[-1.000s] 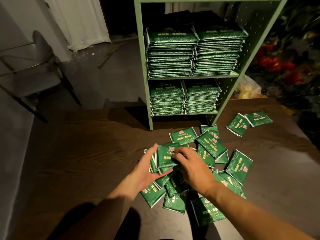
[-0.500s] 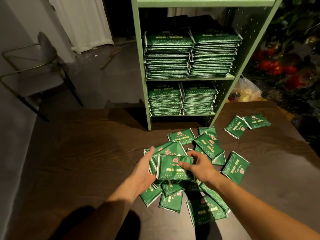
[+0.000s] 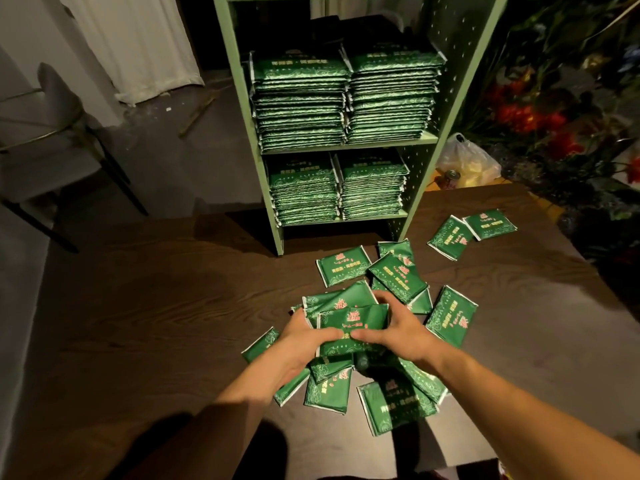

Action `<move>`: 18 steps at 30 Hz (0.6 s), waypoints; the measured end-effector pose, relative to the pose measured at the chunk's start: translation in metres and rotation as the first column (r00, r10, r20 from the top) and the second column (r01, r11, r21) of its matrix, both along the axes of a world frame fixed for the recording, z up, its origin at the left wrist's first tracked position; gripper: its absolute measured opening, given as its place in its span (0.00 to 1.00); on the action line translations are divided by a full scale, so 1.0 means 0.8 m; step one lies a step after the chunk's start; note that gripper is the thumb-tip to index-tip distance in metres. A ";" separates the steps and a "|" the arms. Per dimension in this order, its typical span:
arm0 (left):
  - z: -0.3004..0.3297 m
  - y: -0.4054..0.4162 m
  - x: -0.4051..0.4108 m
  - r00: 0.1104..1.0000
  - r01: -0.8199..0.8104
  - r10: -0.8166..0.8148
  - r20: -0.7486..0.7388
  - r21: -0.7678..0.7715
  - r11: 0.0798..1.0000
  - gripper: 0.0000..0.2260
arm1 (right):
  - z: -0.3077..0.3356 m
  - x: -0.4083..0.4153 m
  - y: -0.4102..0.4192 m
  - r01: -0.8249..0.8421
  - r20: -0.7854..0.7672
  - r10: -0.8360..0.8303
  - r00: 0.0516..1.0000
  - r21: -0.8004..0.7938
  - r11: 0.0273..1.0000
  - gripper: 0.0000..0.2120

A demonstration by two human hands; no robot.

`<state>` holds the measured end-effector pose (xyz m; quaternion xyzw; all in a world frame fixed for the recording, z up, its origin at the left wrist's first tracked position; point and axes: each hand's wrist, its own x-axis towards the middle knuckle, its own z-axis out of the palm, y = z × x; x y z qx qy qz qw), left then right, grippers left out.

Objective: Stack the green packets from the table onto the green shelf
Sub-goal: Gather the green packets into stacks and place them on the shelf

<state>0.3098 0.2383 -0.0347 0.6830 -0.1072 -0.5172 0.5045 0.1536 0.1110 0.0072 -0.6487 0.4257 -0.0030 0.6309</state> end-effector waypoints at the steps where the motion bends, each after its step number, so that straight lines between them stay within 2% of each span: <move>1: 0.006 -0.005 -0.003 0.999 0.022 -0.023 0.048 0.018 1.000 0.35 | 0.002 -0.005 -0.004 0.004 0.002 -0.004 1.000 0.006 1.000 0.35; 4: 0.013 -0.019 -0.011 0.951 0.138 -0.159 0.266 0.096 0.986 0.25 | 0.004 -0.022 -0.014 0.081 0.017 -0.081 0.997 -0.068 0.994 0.20; 6: 0.011 -0.028 -0.020 0.899 0.197 -0.230 0.373 0.123 0.973 0.29 | 0.000 -0.034 -0.017 0.095 -0.001 -0.096 0.995 -0.152 0.984 0.17; 8: 0.009 -0.032 -0.029 0.847 0.238 -0.274 0.455 0.136 0.962 0.26 | -0.005 -0.045 -0.016 0.060 -0.042 -0.071 0.997 -0.221 0.973 0.18; 10: 0.006 -0.032 -0.040 0.780 0.305 -0.345 0.522 0.163 0.938 0.19 | -0.010 -0.053 -0.012 -0.028 -0.122 -0.007 0.992 -0.279 0.960 0.24; 12: 0.002 -0.032 -0.049 0.645 0.356 -0.430 0.631 0.250 0.901 0.19 | -0.019 -0.061 -0.012 -0.085 -0.194 0.027 0.981 -0.298 0.951 0.32; 14: 0.001 -0.029 -0.048 0.459 0.356 -0.516 0.724 0.382 0.853 0.23 | -0.026 -0.066 -0.014 -0.111 -0.222 0.034 0.974 -0.345 0.932 0.36; 15: 0.002 -0.030 -0.048 0.410 0.347 -0.547 0.730 0.429 0.834 0.25 | -0.026 -0.068 -0.017 -0.127 -0.228 0.040 0.973 -0.377 0.918 0.37; 16: 0.004 -0.030 -0.047 0.401 0.348 -0.564 0.722 0.449 0.823 0.26 | -0.027 -0.070 -0.020 -0.138 -0.231 0.045 0.972 -0.407 0.903 0.38; 18: 0.009 -0.031 -0.046 0.459 0.351 -0.562 0.688 0.441 0.826 0.25 | -0.025 -0.070 -0.025 -0.175 -0.248 0.070 0.966 -0.433 0.884 0.35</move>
